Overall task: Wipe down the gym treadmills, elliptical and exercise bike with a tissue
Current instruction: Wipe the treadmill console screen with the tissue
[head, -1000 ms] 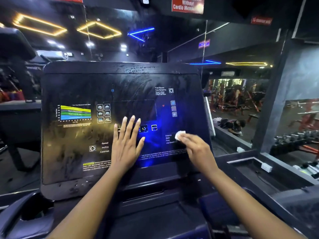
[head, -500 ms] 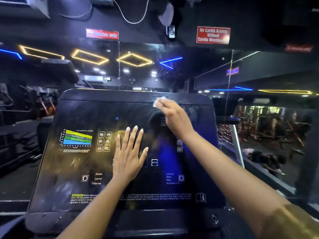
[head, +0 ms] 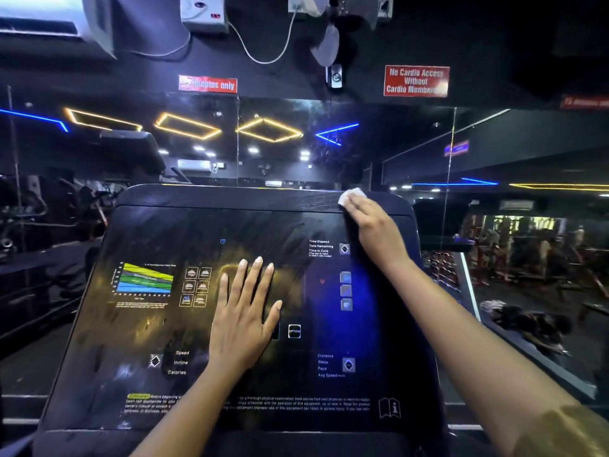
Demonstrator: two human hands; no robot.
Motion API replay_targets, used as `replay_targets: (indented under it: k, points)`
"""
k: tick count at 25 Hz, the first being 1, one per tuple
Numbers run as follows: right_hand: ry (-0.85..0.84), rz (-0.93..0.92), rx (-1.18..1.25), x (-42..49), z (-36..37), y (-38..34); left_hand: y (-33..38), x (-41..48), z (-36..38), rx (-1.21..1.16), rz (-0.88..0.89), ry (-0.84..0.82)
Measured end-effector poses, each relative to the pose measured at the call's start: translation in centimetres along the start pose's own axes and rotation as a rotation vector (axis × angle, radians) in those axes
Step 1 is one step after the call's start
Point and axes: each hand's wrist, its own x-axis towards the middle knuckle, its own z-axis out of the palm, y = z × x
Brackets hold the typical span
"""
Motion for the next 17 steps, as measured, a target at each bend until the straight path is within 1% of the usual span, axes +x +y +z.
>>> replay_targets:
  k: [4, 7, 8, 10, 14, 17]
  points:
    - [0.003, 0.161, -0.024, -2.6, -2.3, 3.6, -0.1, 0.0, 0.0, -0.002, 0.002, -0.01]
    - [0.008, 0.238, -0.01, -2.4, -3.5, 4.1, 0.1, 0.1, -0.2, -0.006, -0.007, -0.016]
    - [-0.002, 0.227, -0.011, -2.2, -3.5, 3.6, 0.1, 0.1, -0.2, -0.009, -0.007, -0.018]
    - [-0.032, 0.138, -0.024, -2.5, -3.0, 1.7, 0.1, 0.1, -0.3, -0.009, -0.009, -0.02]
    - [-0.086, -0.002, 0.014, -7.0, -1.4, -1.7, 0.2, 0.0, -0.2, -0.011, -0.014, -0.025]
    - [-0.074, -0.146, 0.049, -9.5, -2.6, -2.5, 0.1, 0.1, -0.2, -0.012, -0.012, -0.025]
